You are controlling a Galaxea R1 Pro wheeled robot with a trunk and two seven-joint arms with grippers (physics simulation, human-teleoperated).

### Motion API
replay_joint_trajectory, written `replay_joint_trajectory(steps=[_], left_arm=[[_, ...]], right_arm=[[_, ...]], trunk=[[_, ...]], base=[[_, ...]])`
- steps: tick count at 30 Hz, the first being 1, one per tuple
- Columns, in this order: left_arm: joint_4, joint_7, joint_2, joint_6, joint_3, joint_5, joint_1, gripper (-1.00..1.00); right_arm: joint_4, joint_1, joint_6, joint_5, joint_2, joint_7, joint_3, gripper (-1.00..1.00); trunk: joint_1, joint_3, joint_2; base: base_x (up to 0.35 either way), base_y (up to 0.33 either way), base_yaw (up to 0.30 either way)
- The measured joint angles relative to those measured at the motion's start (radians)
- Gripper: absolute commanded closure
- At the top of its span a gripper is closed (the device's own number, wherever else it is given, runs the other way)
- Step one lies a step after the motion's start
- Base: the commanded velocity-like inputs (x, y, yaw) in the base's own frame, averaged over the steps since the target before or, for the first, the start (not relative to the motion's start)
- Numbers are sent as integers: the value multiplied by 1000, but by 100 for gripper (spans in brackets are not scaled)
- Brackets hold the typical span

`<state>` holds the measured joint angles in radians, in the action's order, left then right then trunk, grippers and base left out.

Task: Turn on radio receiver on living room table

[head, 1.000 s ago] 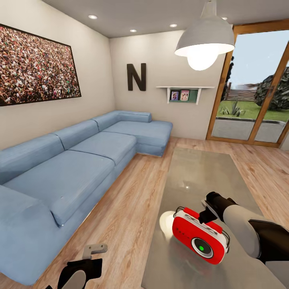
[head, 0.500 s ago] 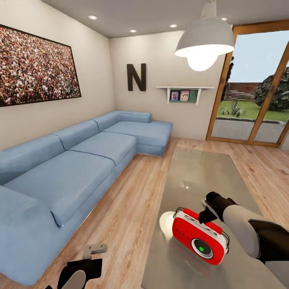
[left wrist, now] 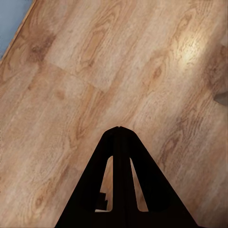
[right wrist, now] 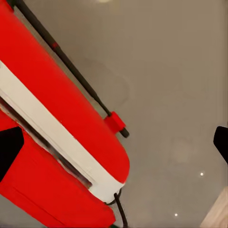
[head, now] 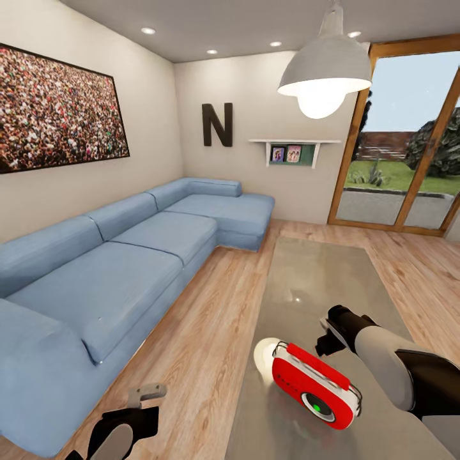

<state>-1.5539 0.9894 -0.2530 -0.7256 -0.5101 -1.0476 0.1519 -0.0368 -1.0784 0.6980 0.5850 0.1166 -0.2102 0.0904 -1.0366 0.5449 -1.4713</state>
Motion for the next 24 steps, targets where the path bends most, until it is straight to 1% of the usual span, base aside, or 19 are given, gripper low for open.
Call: replay_joint_trajectory(steps=[24], left_arm=[[0,0,0,-1,1,0,0,100]], right_arm=[[0,0,0,1,-3,0,0,-100]], trunk=[[92,-75,168]], base=[[0,0,0]])
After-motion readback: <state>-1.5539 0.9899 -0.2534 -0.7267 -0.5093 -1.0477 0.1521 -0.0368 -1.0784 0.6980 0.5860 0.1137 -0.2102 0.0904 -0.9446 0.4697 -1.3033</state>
